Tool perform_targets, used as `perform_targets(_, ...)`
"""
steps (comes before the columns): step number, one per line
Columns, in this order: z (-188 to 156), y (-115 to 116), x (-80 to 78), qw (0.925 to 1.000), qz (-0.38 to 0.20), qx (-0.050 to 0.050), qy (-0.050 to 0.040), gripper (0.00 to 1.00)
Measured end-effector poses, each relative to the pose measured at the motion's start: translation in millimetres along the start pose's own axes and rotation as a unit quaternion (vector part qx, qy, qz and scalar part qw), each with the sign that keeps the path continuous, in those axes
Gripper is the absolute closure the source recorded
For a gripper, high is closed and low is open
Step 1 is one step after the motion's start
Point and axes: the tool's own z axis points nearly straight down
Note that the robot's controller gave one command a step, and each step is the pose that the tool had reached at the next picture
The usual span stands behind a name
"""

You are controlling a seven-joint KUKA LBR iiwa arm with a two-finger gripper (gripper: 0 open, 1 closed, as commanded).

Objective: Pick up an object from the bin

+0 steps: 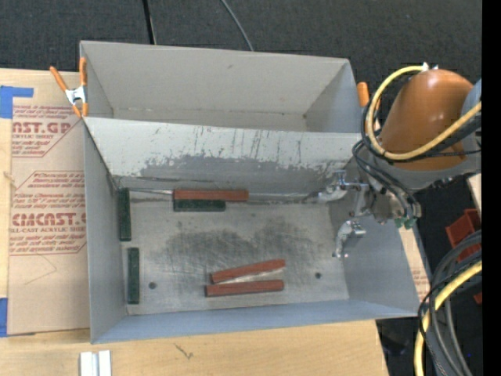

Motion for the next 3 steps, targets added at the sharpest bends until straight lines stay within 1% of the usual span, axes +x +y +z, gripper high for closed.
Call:
perform_targets(1, 59.2, 40.0, -2.6, 0.9999, -0.010, 0.000, 0.0011, 0.00)
perform_targets(2, 122.8, 29.9, 20.3, 0.9969, -0.079, 0.000, -0.0028, 1.00)
perform_targets(3, 126.1, 29.2, 24.5, 0.9969, -0.079, -0.001, 0.0037, 0.00)
